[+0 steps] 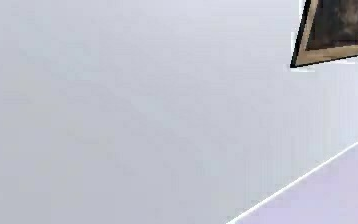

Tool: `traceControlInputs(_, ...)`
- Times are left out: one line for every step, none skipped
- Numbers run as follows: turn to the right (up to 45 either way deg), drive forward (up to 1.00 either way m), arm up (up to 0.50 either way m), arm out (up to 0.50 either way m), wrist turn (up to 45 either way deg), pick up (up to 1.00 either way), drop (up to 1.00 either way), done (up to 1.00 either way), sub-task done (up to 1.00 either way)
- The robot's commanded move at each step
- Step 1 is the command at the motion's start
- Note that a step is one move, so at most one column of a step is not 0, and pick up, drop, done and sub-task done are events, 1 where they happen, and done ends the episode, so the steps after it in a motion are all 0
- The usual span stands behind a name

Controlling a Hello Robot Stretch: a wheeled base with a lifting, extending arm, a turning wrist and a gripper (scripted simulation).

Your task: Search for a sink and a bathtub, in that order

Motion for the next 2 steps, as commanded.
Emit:
traceControlInputs(45.0,0.0,0.0,0.0,0.0,0.0,0.0,0.0,0.0)
traceControlInputs(18.0,0.0,0.0,0.0,0.0,0.0,0.0,0.0,0.0)
